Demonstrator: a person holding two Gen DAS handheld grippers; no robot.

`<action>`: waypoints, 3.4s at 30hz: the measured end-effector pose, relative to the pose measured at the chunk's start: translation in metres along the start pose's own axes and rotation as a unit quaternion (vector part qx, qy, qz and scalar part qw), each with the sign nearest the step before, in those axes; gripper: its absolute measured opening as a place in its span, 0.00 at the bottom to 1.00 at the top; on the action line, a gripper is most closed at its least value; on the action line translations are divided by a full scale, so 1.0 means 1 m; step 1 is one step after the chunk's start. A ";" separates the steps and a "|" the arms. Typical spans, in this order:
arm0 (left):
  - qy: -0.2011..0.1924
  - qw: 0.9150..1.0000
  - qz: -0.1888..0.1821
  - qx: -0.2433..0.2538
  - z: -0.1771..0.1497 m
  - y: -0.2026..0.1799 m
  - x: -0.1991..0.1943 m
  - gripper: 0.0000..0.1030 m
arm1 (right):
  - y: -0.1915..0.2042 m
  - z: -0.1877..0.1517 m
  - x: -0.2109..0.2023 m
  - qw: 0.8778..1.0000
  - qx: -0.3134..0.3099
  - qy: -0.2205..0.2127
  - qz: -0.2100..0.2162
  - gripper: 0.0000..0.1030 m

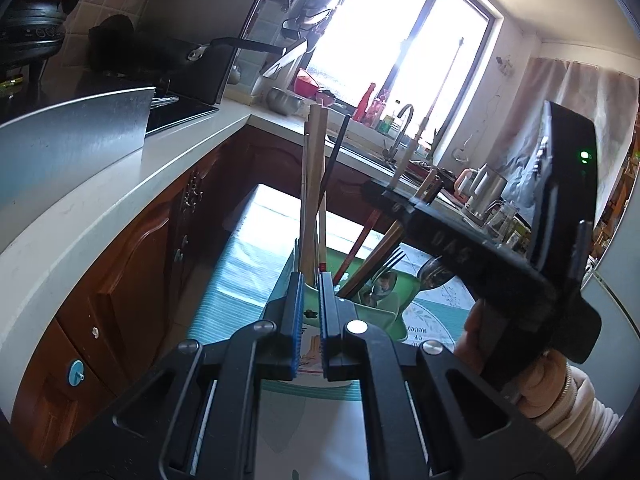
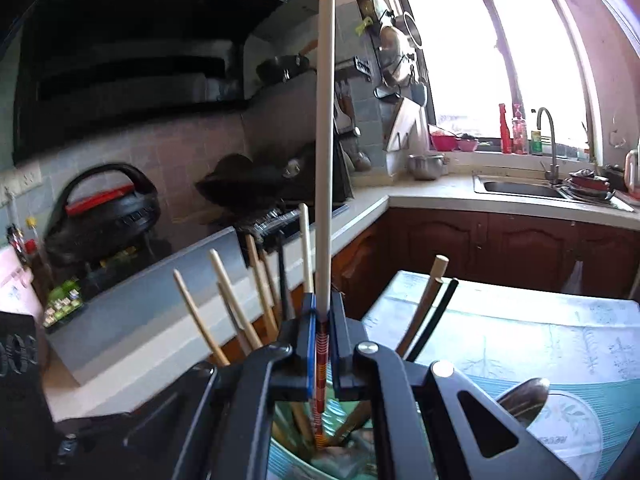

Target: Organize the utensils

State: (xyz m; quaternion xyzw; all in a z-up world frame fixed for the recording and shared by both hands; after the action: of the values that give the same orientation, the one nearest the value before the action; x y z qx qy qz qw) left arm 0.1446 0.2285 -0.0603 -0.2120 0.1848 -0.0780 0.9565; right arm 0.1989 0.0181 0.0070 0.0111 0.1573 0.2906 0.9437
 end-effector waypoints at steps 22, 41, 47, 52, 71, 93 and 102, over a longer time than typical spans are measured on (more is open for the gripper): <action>0.032 0.999 -0.008 0.023 -0.013 -0.026 -0.001 0.10 | 0.005 -0.057 -0.021 0.992 -0.026 0.119 -0.012 0.32; 0.084 0.993 -0.029 0.079 -0.072 -0.129 -0.031 0.79 | -0.065 -0.088 -0.133 0.986 0.071 0.140 -0.056 0.35; 0.109 0.986 0.023 0.128 -0.096 -0.154 -0.039 0.83 | -0.083 -0.123 -0.172 0.976 0.093 0.174 -0.097 0.50; 0.112 0.985 0.032 0.128 -0.104 -0.176 -0.039 0.92 | -0.092 -0.135 -0.203 0.973 0.107 0.170 -0.115 0.64; 0.084 0.973 0.121 0.176 -0.078 -0.202 -0.037 1.00 | -0.154 -0.111 -0.262 0.964 0.136 0.112 -0.200 0.74; 0.103 0.969 0.130 0.184 -0.083 -0.195 -0.031 0.99 | -0.160 -0.111 -0.258 0.961 0.150 0.117 -0.202 0.74; 0.102 0.968 0.133 0.188 -0.084 -0.195 -0.031 0.98 | -0.160 -0.112 -0.257 0.960 0.147 0.118 -0.207 0.74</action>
State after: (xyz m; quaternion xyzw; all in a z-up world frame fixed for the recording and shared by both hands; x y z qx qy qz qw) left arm 0.0695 0.0291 -0.0368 0.0070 0.2898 -0.0041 0.9570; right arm 0.0512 -0.2643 -0.0431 0.0830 0.3071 0.0613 0.9461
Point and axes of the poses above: each gripper's, at about its wrist camera, not at the fingertips, and x roughly the way its jaws point, y to its left, z to its top, the point moved 9 cm from there along x, roughly the way its jaws point, and after that the axes turned 6 degrees about -y, right-handed, at the moved point
